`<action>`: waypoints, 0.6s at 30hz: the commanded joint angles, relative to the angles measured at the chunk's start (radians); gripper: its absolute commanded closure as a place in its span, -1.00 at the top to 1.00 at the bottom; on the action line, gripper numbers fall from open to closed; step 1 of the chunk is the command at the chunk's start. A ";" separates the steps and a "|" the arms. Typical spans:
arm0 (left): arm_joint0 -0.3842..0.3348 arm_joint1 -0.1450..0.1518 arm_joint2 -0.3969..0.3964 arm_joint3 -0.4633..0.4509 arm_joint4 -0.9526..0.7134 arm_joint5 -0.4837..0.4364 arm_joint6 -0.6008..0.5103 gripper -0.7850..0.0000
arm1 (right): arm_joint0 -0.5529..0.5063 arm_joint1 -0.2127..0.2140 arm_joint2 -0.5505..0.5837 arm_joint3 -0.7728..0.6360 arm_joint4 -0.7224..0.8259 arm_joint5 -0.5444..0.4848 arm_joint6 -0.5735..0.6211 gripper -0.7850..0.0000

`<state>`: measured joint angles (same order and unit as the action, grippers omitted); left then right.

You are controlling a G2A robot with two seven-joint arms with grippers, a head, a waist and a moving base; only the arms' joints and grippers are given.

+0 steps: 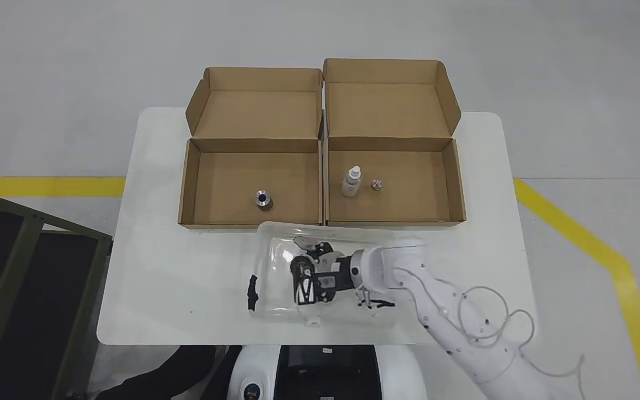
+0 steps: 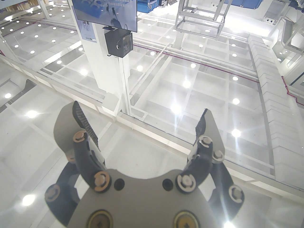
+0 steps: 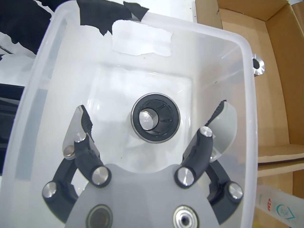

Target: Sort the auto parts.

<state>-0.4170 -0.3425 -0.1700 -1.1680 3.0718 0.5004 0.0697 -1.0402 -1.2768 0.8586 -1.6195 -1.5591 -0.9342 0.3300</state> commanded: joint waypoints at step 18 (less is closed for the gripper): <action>0.000 0.000 0.000 0.000 0.000 0.000 0.000 1.00 | 0.048 -0.004 -0.023 0.074 0.059 -0.011 -0.024 -0.04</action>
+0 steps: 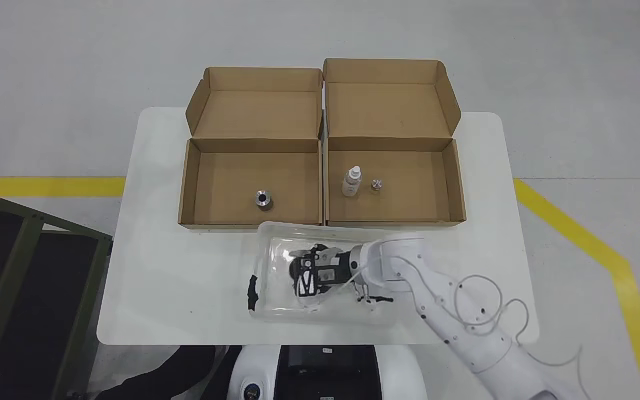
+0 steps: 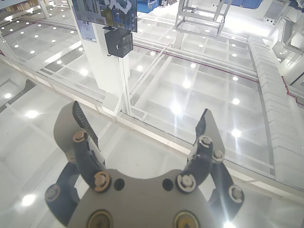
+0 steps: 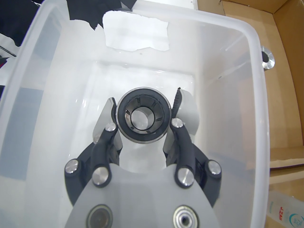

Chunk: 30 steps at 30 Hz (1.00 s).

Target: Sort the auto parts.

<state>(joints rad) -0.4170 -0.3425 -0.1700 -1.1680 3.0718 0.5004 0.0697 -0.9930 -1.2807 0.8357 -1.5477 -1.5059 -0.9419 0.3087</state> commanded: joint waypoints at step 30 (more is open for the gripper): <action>0.000 0.000 0.000 0.000 0.000 0.000 0.000 1.00 | -0.023 0.048 0.078 -0.165 0.194 -0.070 0.006 -1.00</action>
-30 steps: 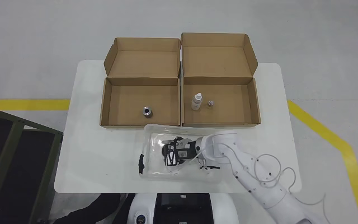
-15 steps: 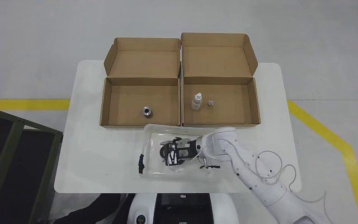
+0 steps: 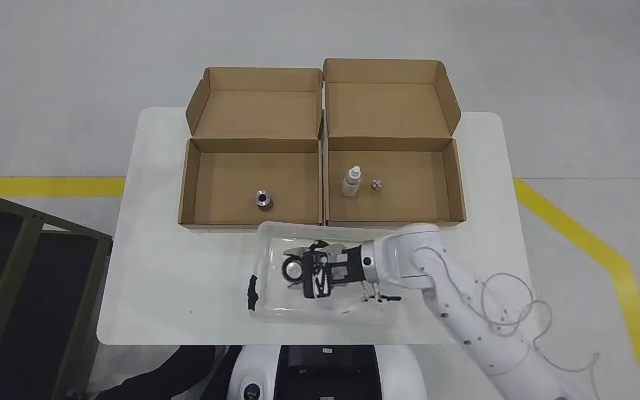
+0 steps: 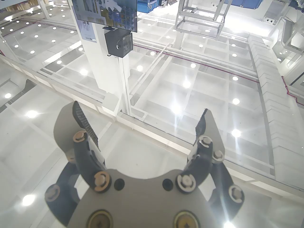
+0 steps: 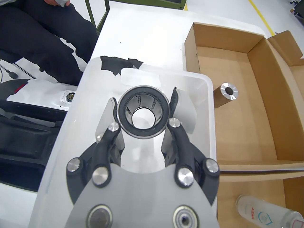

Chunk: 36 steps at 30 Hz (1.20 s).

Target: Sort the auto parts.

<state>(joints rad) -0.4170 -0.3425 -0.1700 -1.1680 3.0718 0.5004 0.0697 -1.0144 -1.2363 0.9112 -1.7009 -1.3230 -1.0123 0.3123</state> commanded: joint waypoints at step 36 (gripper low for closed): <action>0.000 0.000 0.000 0.000 0.000 0.000 0.000 1.00 | 0.041 0.082 0.181 -0.208 0.303 0.014 -0.028 -1.00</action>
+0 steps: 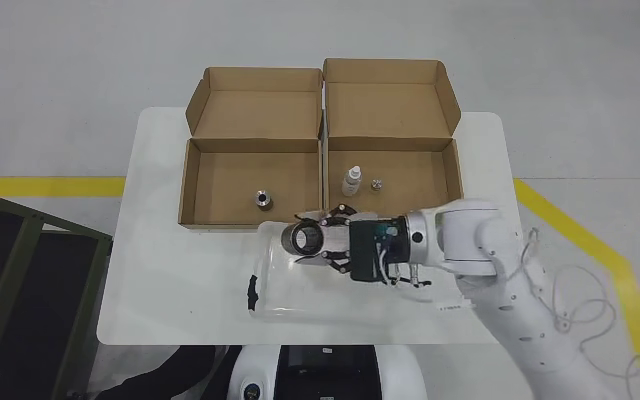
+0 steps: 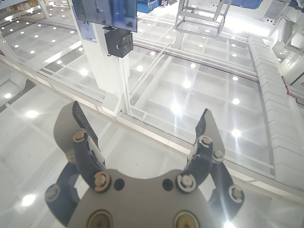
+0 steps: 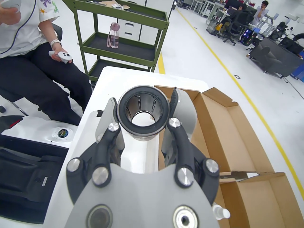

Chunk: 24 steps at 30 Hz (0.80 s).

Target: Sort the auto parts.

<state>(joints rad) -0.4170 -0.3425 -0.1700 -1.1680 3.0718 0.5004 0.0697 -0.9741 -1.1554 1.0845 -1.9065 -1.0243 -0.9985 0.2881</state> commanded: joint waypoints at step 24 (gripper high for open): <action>0.000 0.000 0.000 0.000 0.000 0.000 0.000 1.00 | -0.066 0.043 0.258 -0.036 0.081 0.009 -0.108 -1.00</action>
<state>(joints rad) -0.4170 -0.3425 -0.1700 -1.1680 3.0718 0.5004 0.0697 -1.0369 -1.1131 1.3366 -1.9412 -0.9449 -0.9914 0.1830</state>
